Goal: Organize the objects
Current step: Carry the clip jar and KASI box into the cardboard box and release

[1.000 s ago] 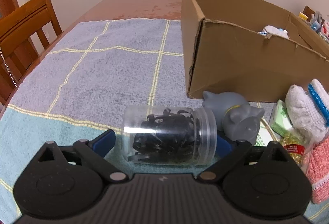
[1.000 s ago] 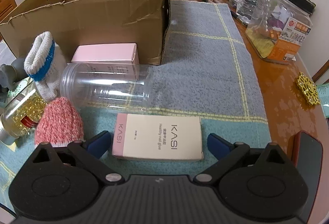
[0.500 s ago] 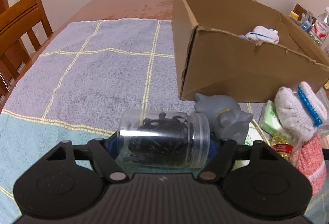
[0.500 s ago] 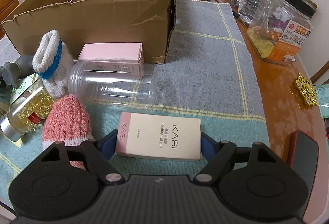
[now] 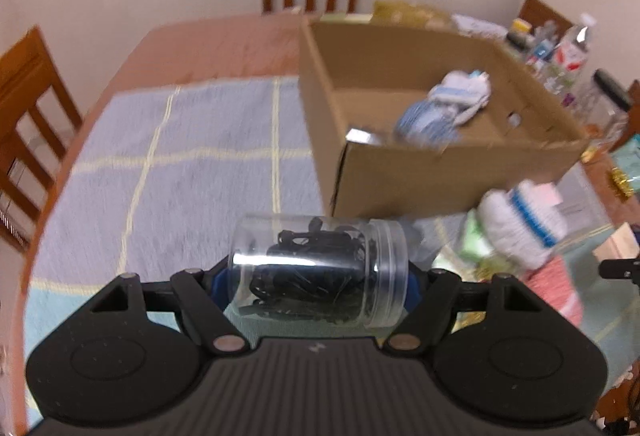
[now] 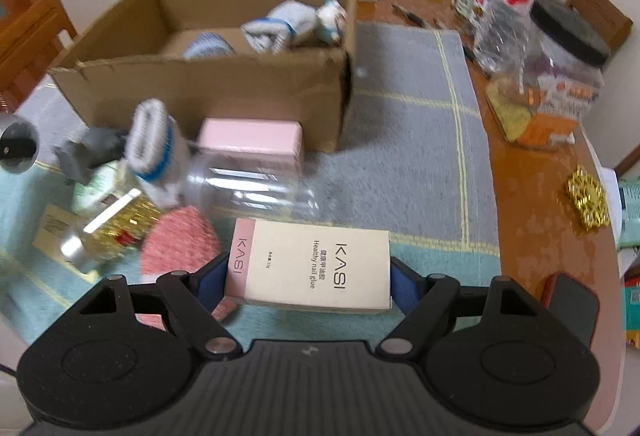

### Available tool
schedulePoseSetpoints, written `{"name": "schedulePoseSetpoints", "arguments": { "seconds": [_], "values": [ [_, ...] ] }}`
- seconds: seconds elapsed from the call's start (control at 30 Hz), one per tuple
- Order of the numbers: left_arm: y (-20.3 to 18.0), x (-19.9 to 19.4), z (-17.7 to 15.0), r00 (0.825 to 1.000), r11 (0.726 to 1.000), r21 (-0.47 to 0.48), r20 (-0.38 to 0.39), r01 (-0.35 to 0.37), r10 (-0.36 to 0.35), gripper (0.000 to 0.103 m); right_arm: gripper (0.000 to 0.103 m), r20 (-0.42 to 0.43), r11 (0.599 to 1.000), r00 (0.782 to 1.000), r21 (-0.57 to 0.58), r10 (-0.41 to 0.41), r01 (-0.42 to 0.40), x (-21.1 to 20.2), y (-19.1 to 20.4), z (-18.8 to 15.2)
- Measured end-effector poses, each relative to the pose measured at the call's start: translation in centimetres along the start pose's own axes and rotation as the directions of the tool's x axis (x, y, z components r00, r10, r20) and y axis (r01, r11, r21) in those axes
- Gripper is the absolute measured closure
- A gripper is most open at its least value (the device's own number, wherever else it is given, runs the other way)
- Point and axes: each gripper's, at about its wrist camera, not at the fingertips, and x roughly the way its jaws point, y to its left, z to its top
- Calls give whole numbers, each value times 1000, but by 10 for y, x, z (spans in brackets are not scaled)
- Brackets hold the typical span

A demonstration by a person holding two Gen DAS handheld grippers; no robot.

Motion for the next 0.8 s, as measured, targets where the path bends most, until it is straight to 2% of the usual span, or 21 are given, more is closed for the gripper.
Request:
{"name": "schedulePoseSetpoints", "arguments": {
  "seconds": [0.17, 0.3, 0.47, 0.67, 0.8],
  "values": [
    [-7, -18, 40, 997, 998, 42, 51, 47, -49, 27, 19, 69, 997, 997, -64, 44, -40, -23, 13, 29],
    [-16, -17, 81, 990, 993, 69, 99, 94, -100, 27, 19, 132, 991, 987, -111, 90, -75, -36, 23, 64],
    [-35, -1, 130, 981, 984, 125, 137, 123, -140, 27, 18, 202, 981, 975, -191, 87, -48, -39, 38, 109],
    [-55, 28, 168, 980, 978, 167, 128, 129, -151, 27, 18, 207, 974, 973, -222, 101, -54, -25, 45, 141],
    [-61, 45, 178, 982, 975, 174, 102, 139, -158, 27, 19, 191, 972, 975, -227, 111, -67, -16, 50, 153]
  ]
}}
